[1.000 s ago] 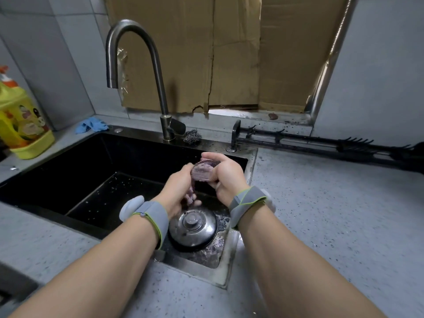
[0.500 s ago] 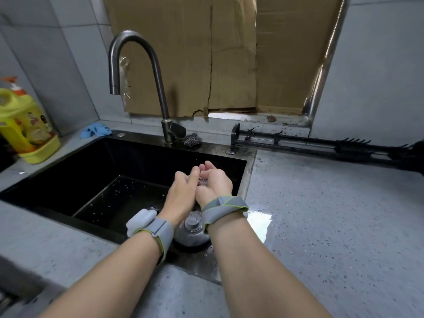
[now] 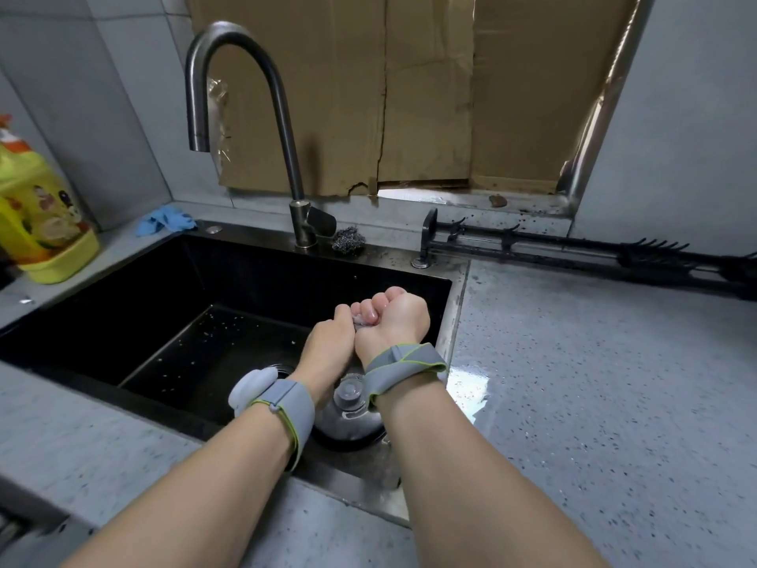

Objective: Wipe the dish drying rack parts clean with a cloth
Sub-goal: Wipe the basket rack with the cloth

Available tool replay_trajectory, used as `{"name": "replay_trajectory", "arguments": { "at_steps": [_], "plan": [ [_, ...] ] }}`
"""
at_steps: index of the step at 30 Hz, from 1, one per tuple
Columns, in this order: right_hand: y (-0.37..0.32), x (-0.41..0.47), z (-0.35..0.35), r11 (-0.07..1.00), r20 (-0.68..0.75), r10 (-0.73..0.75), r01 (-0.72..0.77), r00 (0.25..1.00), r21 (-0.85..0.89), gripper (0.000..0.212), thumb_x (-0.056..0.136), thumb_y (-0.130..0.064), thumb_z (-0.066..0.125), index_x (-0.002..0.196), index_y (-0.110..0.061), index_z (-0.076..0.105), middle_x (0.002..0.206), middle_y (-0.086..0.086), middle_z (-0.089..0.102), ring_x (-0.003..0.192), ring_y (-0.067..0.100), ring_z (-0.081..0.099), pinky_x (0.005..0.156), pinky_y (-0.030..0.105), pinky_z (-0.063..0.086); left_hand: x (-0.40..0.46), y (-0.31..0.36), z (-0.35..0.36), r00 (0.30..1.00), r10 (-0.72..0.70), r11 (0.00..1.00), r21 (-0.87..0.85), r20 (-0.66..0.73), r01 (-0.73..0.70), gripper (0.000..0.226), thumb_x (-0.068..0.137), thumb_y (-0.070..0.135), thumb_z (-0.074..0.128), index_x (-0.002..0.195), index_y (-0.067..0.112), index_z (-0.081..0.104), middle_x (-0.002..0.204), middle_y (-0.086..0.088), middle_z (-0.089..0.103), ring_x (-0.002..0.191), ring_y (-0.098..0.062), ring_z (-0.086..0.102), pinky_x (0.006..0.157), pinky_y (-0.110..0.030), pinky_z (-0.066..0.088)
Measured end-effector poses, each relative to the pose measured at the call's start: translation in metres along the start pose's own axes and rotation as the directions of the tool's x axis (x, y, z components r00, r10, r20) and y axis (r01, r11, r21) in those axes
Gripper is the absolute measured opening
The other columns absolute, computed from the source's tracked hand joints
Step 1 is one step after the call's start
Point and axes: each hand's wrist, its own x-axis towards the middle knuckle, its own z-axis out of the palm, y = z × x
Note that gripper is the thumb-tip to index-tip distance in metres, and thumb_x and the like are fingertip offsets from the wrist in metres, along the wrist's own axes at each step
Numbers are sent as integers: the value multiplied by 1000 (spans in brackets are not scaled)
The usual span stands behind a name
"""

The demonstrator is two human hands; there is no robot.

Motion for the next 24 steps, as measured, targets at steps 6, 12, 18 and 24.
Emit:
{"name": "replay_trajectory", "arguments": {
  "at_steps": [6,12,18,24],
  "plan": [
    [0,6,-7,997,104,3,6,995,-83,24,49,-1,25,57,-22,16,48,-3,10,37,12,8,43,18,13,-5,-1,5,970,-210,973,-71,119,220,39,99,38,33,65,20,39,47,1,29,37,-13,20,45,-16,19],
    [5,21,-15,984,149,19,8,989,-178,35,68,6,23,47,-22,17,46,-3,11,37,13,9,44,19,16,-12,1,0,945,-267,942,-156,189,297,42,96,32,40,56,24,31,44,5,24,33,-9,14,38,-11,16],
    [-8,24,-14,977,258,21,35,966,-210,36,64,12,20,45,-15,32,43,1,24,42,16,32,55,28,35,-14,12,-6,931,-252,920,-234,264,316,57,96,64,43,57,22,36,50,5,24,39,-9,13,43,-14,10],
    [-42,21,-33,840,162,195,-79,967,-537,29,89,-2,44,110,-9,62,107,13,67,99,34,65,92,47,49,-2,21,-7,910,403,851,405,-97,-334,47,106,47,31,87,12,57,88,-14,66,85,-34,62,74,-41,47]
  ]
}}
